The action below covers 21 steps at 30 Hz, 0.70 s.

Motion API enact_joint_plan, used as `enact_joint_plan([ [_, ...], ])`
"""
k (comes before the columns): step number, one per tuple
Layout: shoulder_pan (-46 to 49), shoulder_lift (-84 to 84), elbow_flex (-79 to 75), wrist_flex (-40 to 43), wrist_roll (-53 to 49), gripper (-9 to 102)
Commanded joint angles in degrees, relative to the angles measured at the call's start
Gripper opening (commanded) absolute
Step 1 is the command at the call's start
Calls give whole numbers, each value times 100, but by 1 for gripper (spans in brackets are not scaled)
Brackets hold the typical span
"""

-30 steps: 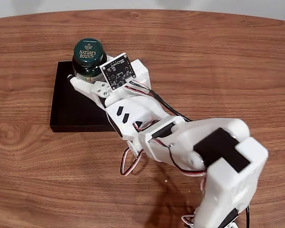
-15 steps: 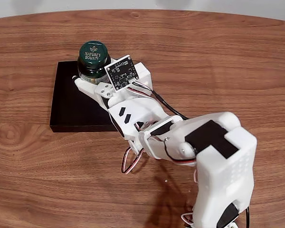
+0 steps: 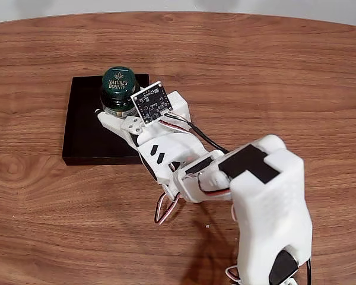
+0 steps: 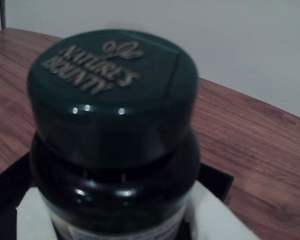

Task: Pick up the pill bottle and place it in the black box.

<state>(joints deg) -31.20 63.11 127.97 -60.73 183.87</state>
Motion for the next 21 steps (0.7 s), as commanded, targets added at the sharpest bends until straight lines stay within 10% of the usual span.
enact_joint_plan([
  [1,0,88,-492,-316,-105,22],
  [21,88,-703,-1020,-422,-246,22],
])
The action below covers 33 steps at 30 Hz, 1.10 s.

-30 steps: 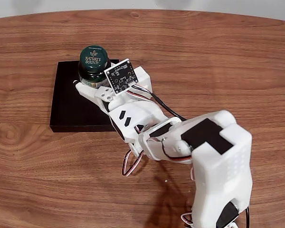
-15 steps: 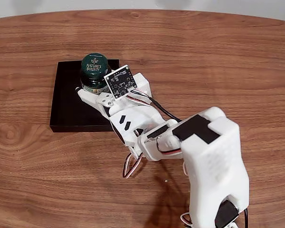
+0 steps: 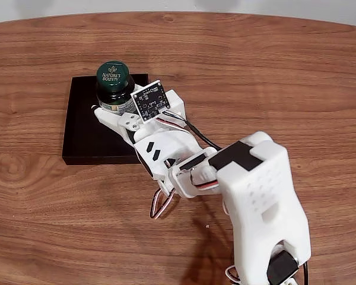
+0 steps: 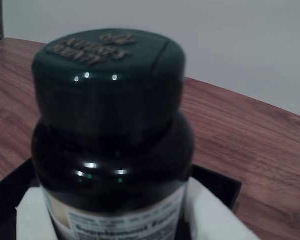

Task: Pick up the pill bottle and place it in the black box.

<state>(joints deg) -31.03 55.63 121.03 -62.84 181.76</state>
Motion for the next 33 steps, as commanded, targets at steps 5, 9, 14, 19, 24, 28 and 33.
enact_joint_plan([
  [5,70,-9,-316,-343,-70,25],
  [9,88,26,-281,-387,-114,28],
  [14,97,9,-264,-492,-9,33],
  [19,105,-26,-211,-624,79,38],
  [24,176,53,-193,-659,70,43],
  [28,229,211,-79,-650,62,45],
  [33,299,527,185,-545,62,46],
])
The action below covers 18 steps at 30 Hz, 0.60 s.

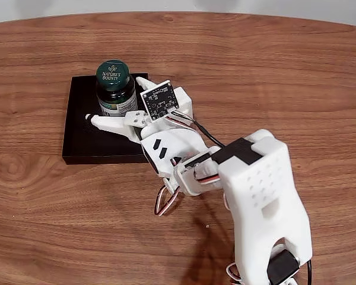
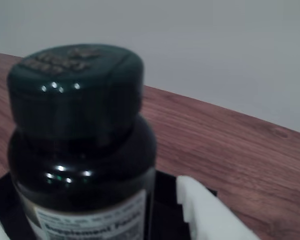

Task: Pick up the pill bottle and place it in the black box.

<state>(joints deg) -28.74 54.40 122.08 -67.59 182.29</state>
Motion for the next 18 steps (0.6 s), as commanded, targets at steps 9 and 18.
enact_joint_plan([
  [9,202,1512,782,202,44,45],
  [18,483,2373,1811,211,26,43],
])
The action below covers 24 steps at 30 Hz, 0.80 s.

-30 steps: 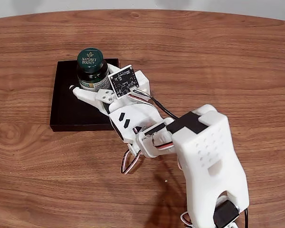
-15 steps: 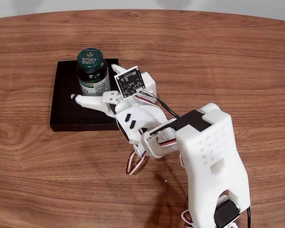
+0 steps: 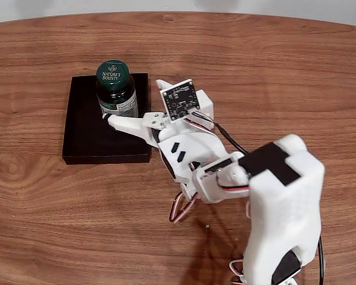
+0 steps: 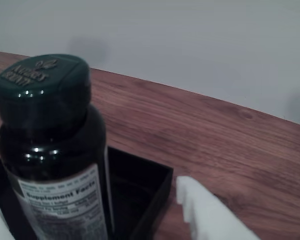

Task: Pick up the pill bottle and place it in the black box.

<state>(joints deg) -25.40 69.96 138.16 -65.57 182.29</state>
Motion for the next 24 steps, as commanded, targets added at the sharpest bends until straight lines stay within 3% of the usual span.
enact_joint_plan([
  [1,193,905,308,9,18,42],
  [24,1450,2865,2373,1020,-466,37],
])
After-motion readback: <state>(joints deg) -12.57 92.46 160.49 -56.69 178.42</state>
